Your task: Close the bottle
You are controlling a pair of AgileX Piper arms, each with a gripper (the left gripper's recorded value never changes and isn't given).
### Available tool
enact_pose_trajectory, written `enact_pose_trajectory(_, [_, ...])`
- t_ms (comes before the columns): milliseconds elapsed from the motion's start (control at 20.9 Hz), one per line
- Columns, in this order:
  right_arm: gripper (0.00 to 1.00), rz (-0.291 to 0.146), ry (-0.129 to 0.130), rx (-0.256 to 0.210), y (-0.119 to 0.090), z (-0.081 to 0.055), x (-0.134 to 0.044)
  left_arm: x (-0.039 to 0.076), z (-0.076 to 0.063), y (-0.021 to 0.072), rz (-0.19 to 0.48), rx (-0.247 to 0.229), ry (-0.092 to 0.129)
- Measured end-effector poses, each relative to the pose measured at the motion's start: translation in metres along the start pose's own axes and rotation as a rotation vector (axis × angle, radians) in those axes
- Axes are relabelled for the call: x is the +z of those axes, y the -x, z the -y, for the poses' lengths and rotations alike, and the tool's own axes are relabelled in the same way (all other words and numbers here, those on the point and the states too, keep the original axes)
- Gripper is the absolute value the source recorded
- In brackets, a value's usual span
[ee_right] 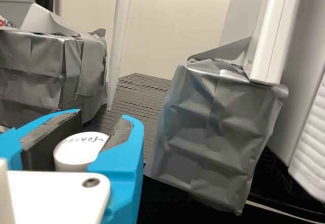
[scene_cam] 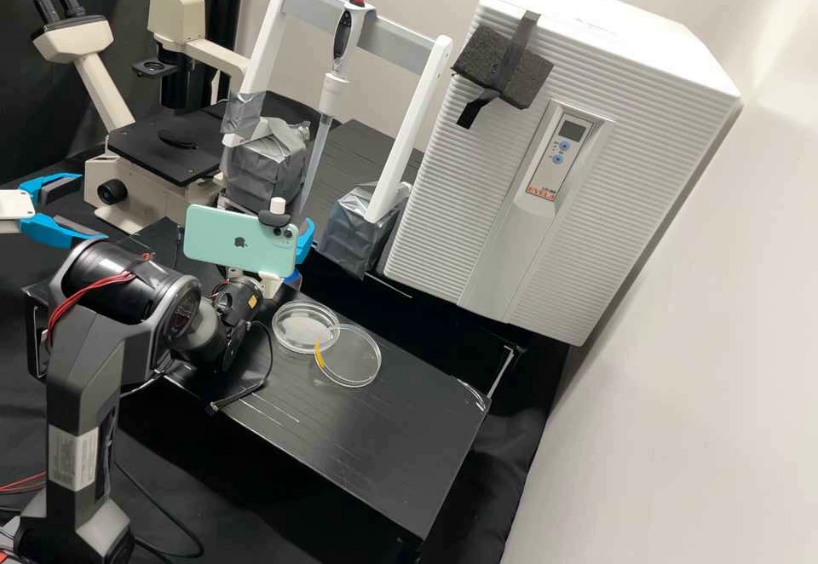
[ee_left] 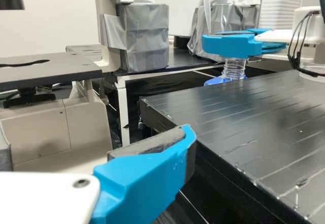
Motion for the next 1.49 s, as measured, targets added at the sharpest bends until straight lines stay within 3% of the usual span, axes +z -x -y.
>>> enact_pose_trajectory(144, [0.00,-0.005,-0.002,0.007,0.001,-0.003,-0.002,0.000,0.000,-0.0002,0.000,0.000,-0.002])
enact_pose_trajectory(288, [0.00,-0.002,-0.047,-0.018,0.002,-0.004,-0.005,0.000,0.000,-0.0002,0.000,0.000,-0.002])
enact_pose_trajectory(671, [0.00,-0.011,-0.078,-0.049,0.004,-0.004,-0.008,0.001,0.000,-0.0003,0.001,0.001,-0.001])
enact_pose_trajectory(1054, [0.00,-0.009,-0.056,-0.057,0.005,-0.006,-0.002,0.002,0.000,-0.0008,0.005,0.000,0.000])
enact_pose_trajectory(1486, [0.00,-0.019,-0.069,-0.062,0.013,-0.008,-0.006,0.002,0.000,-0.0009,0.006,0.000,0.000])
